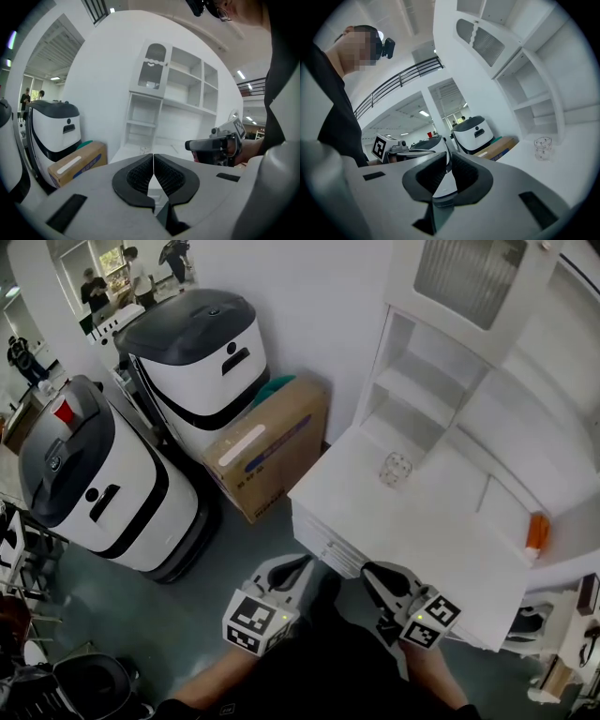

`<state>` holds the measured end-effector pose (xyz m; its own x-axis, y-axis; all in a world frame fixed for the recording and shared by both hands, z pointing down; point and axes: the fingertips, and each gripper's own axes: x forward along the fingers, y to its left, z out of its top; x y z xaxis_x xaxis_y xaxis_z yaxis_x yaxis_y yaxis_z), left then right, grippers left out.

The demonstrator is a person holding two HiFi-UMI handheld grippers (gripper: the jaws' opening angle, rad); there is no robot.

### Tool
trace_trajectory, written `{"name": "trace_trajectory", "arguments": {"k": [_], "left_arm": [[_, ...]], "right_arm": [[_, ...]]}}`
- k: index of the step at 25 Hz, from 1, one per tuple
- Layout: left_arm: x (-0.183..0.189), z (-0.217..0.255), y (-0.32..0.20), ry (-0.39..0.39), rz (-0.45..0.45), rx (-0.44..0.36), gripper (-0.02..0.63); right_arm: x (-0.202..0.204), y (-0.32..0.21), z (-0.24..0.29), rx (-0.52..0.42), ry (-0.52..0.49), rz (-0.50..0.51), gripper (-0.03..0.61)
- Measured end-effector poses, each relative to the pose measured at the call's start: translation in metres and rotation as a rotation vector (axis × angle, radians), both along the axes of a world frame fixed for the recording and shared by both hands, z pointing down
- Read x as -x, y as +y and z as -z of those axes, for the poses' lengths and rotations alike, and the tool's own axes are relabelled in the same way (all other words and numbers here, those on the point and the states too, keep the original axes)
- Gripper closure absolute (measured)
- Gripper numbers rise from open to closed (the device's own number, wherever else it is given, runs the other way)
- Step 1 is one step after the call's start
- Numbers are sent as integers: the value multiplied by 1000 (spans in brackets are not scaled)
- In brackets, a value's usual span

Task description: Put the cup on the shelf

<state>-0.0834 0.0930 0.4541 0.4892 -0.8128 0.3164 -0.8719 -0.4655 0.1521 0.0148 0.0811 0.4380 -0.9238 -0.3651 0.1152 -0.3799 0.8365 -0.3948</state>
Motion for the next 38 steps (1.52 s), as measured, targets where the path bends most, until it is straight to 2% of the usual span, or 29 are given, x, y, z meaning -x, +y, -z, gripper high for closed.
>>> {"name": "trace_trajectory", "arguments": {"k": [11, 17, 23, 29, 32, 35, 38], "left_arm": [[-4, 7, -116, -33, -65, 12, 597], [-20, 8, -177, -10, -90, 24, 597], [-38, 3, -219, 14, -117, 36, 597], [-49, -5, -244, 44, -162, 51, 597], [-53, -17, -255, 40, -204, 76, 598], [-61, -24, -265, 28, -258, 82, 598], [-67, -30, -273, 16, -303, 80, 597]], "right_arm": [[-9, -116, -12, 14, 2, -67, 560], [-25, -164, -16, 29, 18, -91, 560], [-41, -198, -24, 30, 62, -85, 558], [-55, -227, -43, 54, 118, -158, 558], [-55, -236, -54, 61, 139, -157, 555], [-52, -240, -69, 79, 182, -125, 483], [-54, -244, -88, 96, 215, -118, 460]]}}
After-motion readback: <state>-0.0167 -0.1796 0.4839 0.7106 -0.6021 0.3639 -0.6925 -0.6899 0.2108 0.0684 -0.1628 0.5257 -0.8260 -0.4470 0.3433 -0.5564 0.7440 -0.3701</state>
